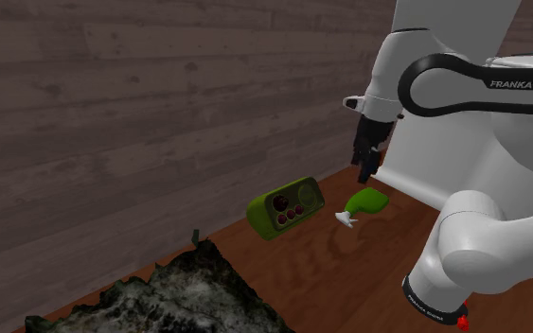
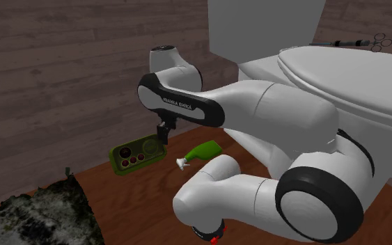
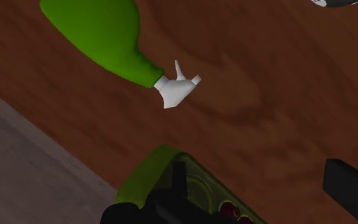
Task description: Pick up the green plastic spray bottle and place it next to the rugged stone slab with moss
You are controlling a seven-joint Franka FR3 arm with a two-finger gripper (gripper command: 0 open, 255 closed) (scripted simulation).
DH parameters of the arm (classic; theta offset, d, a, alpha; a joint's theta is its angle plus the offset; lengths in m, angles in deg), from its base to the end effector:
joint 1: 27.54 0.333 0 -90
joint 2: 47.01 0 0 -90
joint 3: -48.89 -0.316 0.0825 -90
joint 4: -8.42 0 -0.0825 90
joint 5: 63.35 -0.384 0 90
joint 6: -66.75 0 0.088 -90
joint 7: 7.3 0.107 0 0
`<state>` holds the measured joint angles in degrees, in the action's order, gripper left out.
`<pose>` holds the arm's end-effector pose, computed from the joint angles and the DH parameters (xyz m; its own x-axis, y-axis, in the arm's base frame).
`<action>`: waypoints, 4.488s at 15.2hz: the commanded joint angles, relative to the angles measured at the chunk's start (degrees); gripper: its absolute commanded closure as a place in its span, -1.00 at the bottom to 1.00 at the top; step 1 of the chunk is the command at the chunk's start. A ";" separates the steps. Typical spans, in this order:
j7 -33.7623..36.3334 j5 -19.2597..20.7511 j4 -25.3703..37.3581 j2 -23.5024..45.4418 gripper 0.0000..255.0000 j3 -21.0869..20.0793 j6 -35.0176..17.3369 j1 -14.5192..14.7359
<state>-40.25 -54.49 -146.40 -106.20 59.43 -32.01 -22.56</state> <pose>0.2559 -0.0435 0.5029 0.8337 0.5506 0.0428 0.5501 -0.8348 0.0230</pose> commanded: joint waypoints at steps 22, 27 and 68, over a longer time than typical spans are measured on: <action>-47.45 31.73 -11.74 22.44 -1.00 38.39 -37.00 4.10; -47.32 32.23 -12.02 24.24 -1.00 39.47 -39.12 4.57; -49.69 21.55 -0.64 7.36 1.00 25.34 -10.90 3.68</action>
<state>-89.75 -32.60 -147.68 -98.52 85.14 -43.88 -18.90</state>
